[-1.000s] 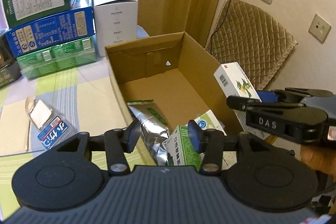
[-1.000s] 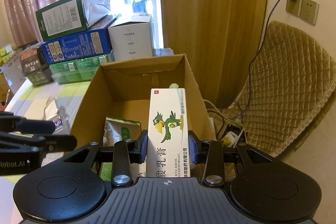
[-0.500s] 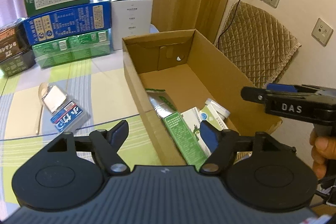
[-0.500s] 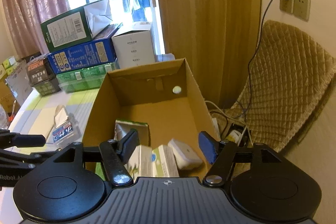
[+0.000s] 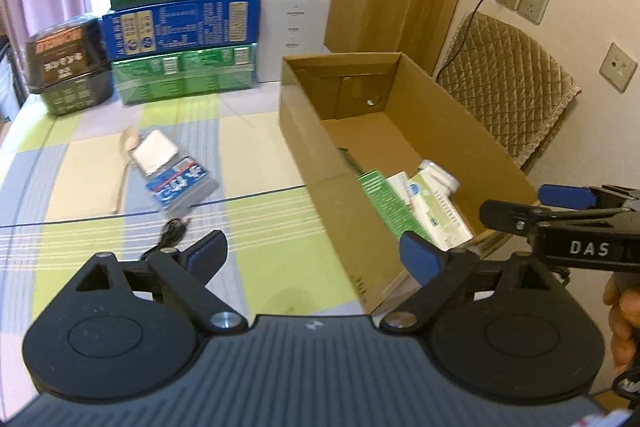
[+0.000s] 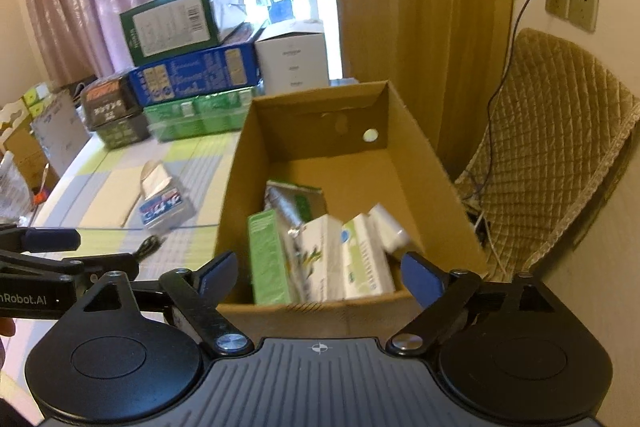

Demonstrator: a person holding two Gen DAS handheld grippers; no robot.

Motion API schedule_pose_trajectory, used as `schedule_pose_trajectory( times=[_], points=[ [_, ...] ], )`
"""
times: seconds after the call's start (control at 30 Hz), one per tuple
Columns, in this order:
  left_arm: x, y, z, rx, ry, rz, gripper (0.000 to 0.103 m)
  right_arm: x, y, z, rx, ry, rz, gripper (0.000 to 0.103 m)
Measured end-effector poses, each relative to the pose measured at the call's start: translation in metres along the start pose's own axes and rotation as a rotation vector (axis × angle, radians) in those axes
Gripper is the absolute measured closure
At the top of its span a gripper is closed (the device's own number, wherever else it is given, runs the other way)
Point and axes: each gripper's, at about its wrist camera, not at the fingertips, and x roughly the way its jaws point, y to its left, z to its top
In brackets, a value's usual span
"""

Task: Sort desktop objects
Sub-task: 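Lower both boxes into the cardboard box and open both tools, then withdraw both tools from the cardboard box back to the table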

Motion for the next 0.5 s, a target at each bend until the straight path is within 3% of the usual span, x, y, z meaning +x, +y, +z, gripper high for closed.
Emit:
schedule_pose_trajectory(
  times=[0.27,0.4,0.5],
  points=[
    [-0.019,0.034,-0.018,-0.033,-0.008,0.056,0.005,-0.002,0.026,-0.012,-0.03,0.019,0.023,0.009],
    [-0.028,0.052,-0.033,-0.027,-0.009,0.105,0.002,-0.008,0.038,-0.017,-0.026,-0.005,0.043,0.002],
    [-0.034,0.068,-0.048,-0.036,0.005,0.139,0.002,-0.011,0.05,-0.022,-0.033,-0.017,0.061,0.002]
  ],
)
